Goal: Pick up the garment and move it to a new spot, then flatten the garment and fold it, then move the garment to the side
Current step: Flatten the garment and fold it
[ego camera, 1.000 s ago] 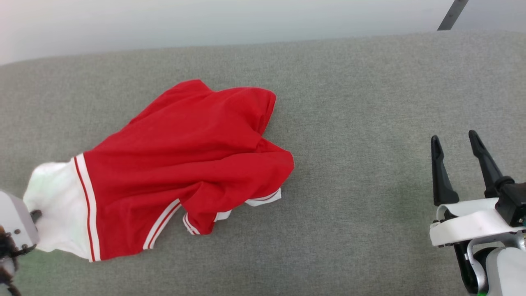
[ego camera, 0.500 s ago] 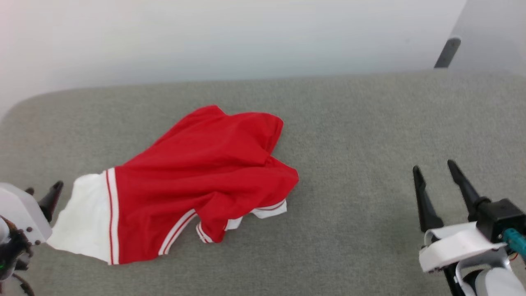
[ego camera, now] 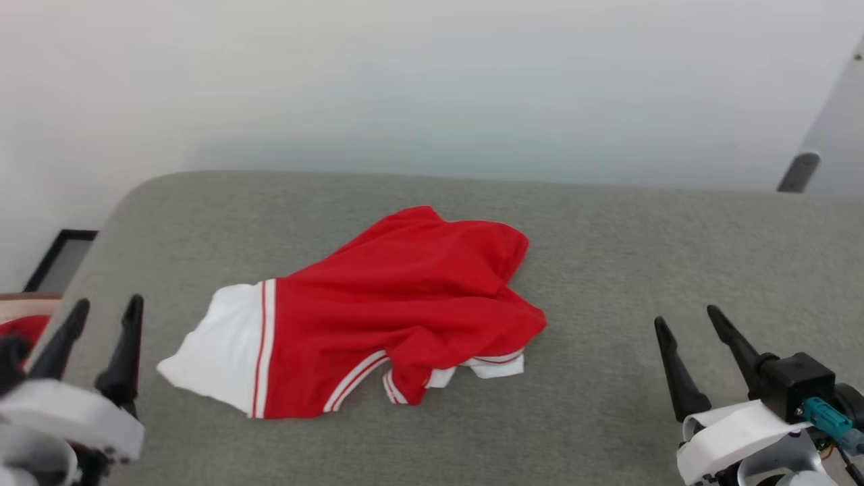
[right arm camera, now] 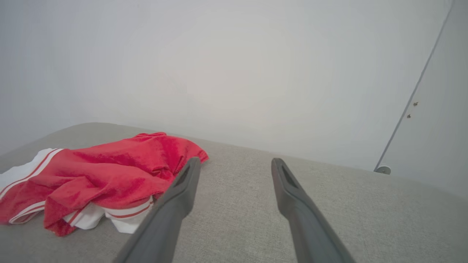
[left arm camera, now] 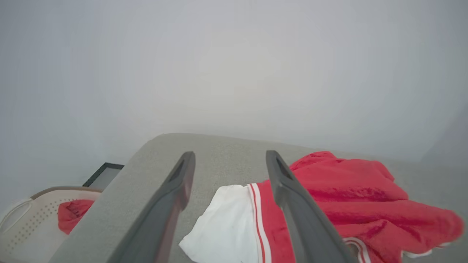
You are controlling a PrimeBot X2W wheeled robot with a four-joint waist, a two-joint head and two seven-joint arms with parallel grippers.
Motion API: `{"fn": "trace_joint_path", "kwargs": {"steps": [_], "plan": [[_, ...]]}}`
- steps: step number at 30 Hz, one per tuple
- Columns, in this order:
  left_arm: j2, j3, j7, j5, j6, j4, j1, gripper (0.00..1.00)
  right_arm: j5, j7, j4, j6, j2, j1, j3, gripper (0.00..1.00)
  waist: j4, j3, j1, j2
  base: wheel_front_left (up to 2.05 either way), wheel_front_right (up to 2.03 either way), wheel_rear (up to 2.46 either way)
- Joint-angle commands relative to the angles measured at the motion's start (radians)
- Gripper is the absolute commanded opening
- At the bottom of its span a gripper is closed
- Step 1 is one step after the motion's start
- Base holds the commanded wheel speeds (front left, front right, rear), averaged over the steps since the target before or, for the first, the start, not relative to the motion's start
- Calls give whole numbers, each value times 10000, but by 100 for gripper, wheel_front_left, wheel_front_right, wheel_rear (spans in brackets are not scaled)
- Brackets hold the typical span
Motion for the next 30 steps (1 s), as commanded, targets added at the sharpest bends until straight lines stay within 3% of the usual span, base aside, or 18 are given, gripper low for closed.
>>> {"fn": "trace_joint_path", "kwargs": {"steps": [1,11,20,30], "plan": [[-106,14,-373,189,27,-65,378,100,129,101,-17,-3,-86,164,85,100,502,-293,0,0,0,0,0],[-814,-11,-2210,1125,-15,-163,1149,100,1087,1640,-138,-3,-774,112,969,100,1236,13,0,0,0,0,0],[-1907,64,-2365,2038,-331,-238,689,100,2011,4000,-409,-1,-1768,-406,1398,100,2124,994,0,0,0,0,0],[-3380,804,-2361,3308,-884,-267,221,100,2556,5244,-386,-1,-2391,-1077,2029,100,2906,1890,0,0,0,0,0]]}}
